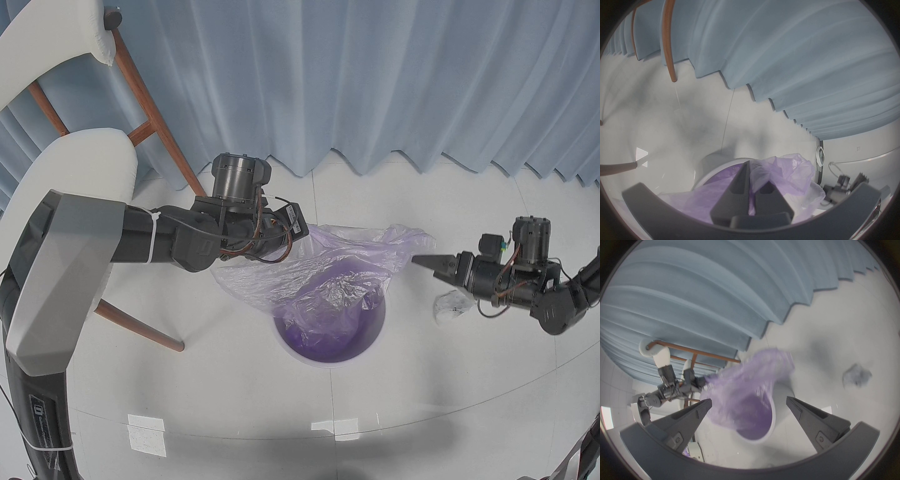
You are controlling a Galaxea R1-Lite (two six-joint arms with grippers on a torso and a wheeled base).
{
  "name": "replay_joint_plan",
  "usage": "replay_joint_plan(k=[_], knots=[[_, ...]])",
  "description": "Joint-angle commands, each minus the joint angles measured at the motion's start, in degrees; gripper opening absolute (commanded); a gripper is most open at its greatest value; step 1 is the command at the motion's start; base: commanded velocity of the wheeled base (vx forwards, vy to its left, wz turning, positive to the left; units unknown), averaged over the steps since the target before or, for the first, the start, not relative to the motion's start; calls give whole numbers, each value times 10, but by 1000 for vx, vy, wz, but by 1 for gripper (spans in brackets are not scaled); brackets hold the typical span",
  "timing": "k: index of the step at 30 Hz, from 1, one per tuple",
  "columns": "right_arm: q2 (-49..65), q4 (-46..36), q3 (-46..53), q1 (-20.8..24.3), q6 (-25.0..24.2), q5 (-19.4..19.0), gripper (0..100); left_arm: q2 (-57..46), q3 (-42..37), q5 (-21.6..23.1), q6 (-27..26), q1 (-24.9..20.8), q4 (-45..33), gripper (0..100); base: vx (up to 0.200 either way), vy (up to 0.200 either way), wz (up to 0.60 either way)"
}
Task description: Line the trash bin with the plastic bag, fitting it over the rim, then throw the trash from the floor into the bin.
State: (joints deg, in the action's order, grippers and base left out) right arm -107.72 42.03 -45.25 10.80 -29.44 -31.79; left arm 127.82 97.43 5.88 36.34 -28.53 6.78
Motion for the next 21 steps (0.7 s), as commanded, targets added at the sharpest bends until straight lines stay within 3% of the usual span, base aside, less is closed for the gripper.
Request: replay_joint_plan(k=[1, 9, 21], knots=[[69, 2, 107, 82, -38, 67, 100, -15, -1, -9, 0, -9, 0, 0, 0, 0, 0], [8, 10, 33, 161, -127, 135, 100, -16, 0, -13, 0, -11, 1, 0, 0, 0, 0], [-128, 35, -131, 179, -123, 203, 100, -16, -1, -14, 0, -11, 1, 0, 0, 0, 0]])
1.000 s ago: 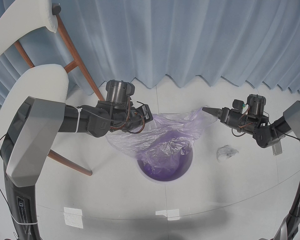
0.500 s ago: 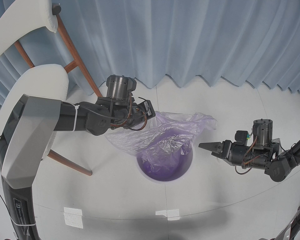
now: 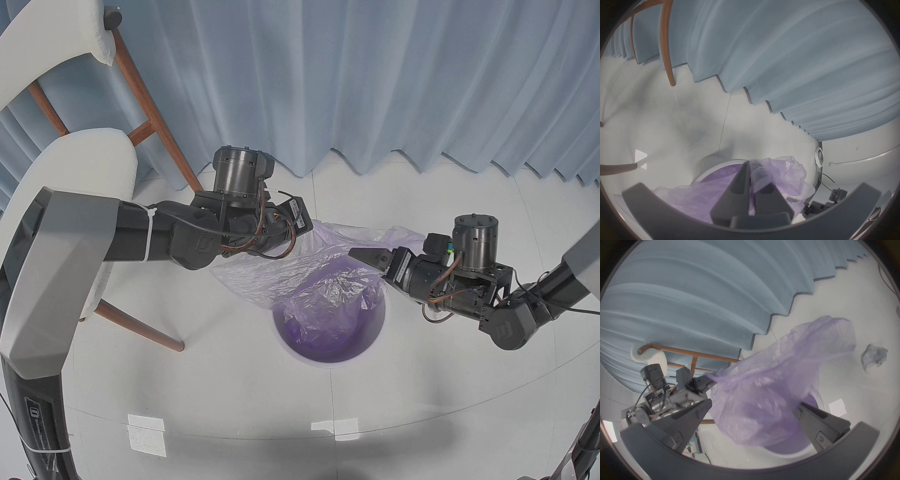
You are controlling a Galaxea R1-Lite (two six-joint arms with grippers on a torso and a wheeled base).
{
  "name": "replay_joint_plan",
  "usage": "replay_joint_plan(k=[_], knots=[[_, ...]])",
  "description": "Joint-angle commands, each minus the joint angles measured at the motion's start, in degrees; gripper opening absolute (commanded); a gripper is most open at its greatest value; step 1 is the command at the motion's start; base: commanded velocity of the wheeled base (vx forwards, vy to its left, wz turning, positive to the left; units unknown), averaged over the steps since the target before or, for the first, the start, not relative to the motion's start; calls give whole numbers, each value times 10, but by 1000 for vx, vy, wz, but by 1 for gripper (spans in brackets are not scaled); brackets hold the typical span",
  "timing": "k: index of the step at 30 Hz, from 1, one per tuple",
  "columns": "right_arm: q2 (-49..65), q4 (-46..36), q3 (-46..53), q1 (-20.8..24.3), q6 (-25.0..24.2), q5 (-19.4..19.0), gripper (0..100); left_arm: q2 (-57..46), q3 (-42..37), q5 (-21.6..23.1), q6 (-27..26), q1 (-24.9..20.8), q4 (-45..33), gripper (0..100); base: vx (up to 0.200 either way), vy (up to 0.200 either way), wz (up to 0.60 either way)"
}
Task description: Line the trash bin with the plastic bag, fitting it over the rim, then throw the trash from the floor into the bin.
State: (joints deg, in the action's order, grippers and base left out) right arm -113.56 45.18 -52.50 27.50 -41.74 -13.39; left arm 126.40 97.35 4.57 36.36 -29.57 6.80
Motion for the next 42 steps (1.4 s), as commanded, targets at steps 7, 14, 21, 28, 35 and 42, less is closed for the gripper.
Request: replay_joint_plan(k=[7, 14, 21, 28, 35, 42], knots=[[-33, 0, -33, 15, 9, 24, 0, 2, -3, -9, 0, 4, 1, 0, 0, 0, 0], [32, 10, 51, -28, 53, -34, 0, 5, -3, -15, -1, 14, -2, 0, 0, 0, 0], [58, 11, 129, -130, 141, -122, 0, -2, 0, -33, -2, 56, -48, 0, 0, 0, 0], [18, 15, 101, -192, 192, -160, 0, -39, -1, -71, -4, 74, -123, 0, 0, 0, 0], [-51, 40, 34, -207, 206, -160, 0, -69, -3, -92, -13, 70, -234, 0, 0, 0, 0], [-120, 38, -73, -200, 206, -154, 0, -3, 57, -93, -4, 76, -191, 0, 0, 0, 0]])
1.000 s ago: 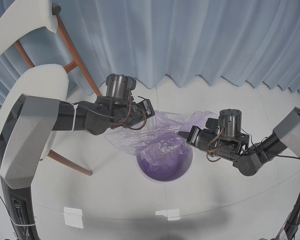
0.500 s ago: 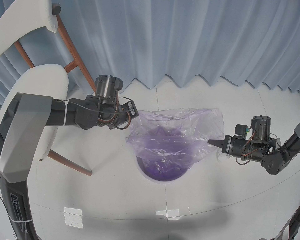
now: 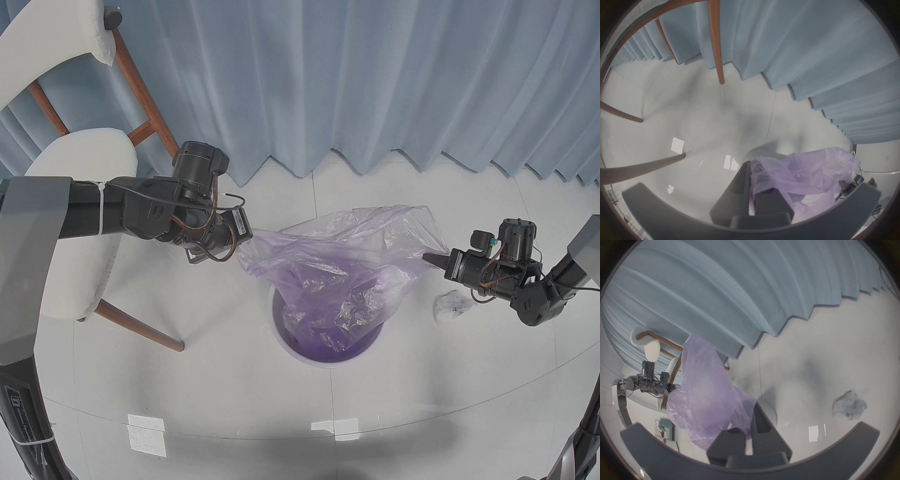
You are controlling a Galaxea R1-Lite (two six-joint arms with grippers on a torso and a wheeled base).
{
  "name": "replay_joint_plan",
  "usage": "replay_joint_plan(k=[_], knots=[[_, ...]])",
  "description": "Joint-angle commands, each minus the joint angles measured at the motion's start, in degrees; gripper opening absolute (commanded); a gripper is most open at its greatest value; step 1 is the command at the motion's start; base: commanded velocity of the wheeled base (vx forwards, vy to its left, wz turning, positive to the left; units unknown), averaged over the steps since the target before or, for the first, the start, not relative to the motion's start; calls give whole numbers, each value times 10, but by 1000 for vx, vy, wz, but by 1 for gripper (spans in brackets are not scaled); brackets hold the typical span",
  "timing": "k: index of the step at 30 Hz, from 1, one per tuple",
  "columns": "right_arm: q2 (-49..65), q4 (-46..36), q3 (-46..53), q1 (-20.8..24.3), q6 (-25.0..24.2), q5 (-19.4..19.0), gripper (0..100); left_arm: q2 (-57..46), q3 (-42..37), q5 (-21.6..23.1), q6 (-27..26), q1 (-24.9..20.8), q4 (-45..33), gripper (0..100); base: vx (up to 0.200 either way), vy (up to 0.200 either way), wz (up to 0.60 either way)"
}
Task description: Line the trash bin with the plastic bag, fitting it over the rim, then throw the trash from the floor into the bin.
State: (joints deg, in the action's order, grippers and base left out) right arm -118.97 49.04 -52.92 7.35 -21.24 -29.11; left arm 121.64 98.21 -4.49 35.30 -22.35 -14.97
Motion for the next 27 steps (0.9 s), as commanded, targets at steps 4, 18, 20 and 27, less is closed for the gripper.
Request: replay_joint_plan(k=[4, 18, 20, 27], knots=[[-100, 1, -112, 2, 1, 22, 0, 74, 78, -12, 13, 8, 29, 0, 0, 0, 0], [-141, 3, -90, 7, 4, 24, 0, 120, 61, -16, 6, 29, 21, 0, 0, 0, 0], [-140, 3, -84, 8, 4, 23, 0, 119, 54, -14, 2, 29, 21, 0, 0, 0, 0], [-135, 8, -36, 17, 8, -4, 0, 113, -28, -10, -60, 27, 27, 0, 0, 0, 0]])
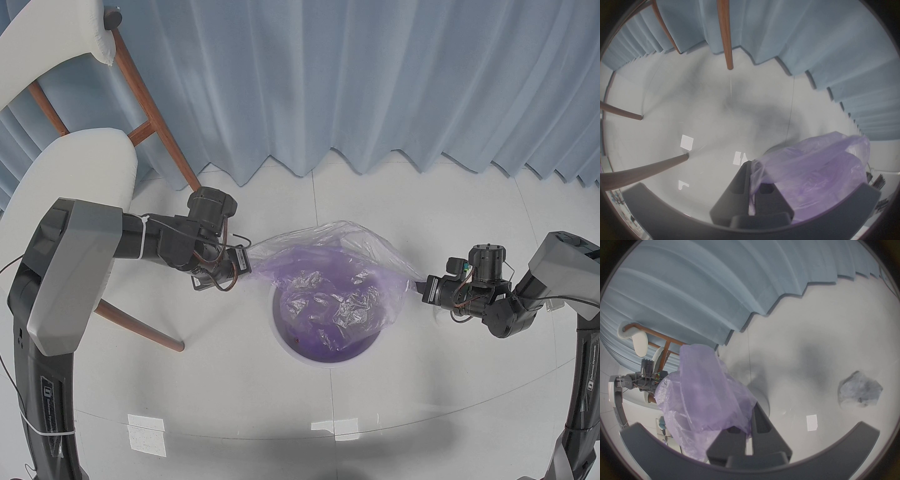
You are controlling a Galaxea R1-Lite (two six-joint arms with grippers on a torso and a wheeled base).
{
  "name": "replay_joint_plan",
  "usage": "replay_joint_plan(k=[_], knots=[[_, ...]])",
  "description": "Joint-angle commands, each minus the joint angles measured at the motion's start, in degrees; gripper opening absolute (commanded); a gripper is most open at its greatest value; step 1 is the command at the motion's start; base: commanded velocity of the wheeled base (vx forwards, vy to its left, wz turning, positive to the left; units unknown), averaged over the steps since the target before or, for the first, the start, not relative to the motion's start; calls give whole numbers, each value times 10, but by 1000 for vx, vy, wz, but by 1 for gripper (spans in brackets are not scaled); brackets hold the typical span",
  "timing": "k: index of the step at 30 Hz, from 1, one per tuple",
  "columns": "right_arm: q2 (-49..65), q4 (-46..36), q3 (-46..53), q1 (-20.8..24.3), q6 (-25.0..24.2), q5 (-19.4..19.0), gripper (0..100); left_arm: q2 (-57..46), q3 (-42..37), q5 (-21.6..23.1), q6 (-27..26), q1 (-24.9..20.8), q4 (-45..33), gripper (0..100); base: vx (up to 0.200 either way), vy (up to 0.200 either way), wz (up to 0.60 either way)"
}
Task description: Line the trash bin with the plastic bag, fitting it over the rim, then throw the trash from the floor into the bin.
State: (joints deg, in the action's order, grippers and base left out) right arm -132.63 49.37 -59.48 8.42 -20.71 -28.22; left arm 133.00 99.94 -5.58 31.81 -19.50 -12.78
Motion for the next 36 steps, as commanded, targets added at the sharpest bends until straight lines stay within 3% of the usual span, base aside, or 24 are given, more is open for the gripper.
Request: replay_joint_plan(k=[1, 7, 9, 12, 13, 16, 19, 20, 23, 28, 29, 31, 32, 36], knots=[[4, 13, 39, 7, 4, -15, 0, -3, -56, 2, -33, -4, 6, 0, 0, 0, 0], [20, 66, 111, 9, 23, -30, 0, -49, -105, 47, -53, -15, 29, 0, 0, 0, 0], [19, 102, 153, 12, 56, -31, 0, -80, -144, 86, -70, -19, 57, 0, 0, 0, 0], [15, 134, 176, 11, 78, -32, 0, -92, -179, 105, -104, -14, 86, 0, 0, 0, 0], [10, 169, 194, 11, 91, -40, 0, -95, -216, 111, -141, -9, 130, 0, 0, 0, 0], [-5, 234, 219, 11, 109, -46, 0, -95, -287, 116, -160, -7, 239, 0, 0, 0, 0], [-18, 271, 226, 10, 120, -46, 0, -92, -324, 123, -178, -7, 298, 0, 0, 0, 0], [-30, 311, 232, 9, 131, -46, 0, -90, -360, 137, -213, -3, 356, 0, 0, 0, 0], [-38, 355, 243, 8, 133, -46, 0, -90, -412, 160, -264, 8, 424, 0, 0, 0, 0], [-39, 400, 284, 9, 133, -46, 0, -103, -451, 176, -274, 9, 467, 0, 0, 0, 0], [-39, 400, 285, 9, 134, -46, 0, -104, -451, 177, -274, 9, 468, 100, 0, 0, 0], [-38, 402, 303, 9, 137, -49, 0, -121, -467, 179, -273, 9, 475, 100, 0, 0, 0], [-37, 402, 311, 9, 139, -51, 100, -126, -471, 179, -272, 9, 476, 100, 0, 0, 0], [-25, 405, 329, 4, 139, -58, 100, -147, -502, 196, -269, 15, 524, 100, 0, 0, 0]])
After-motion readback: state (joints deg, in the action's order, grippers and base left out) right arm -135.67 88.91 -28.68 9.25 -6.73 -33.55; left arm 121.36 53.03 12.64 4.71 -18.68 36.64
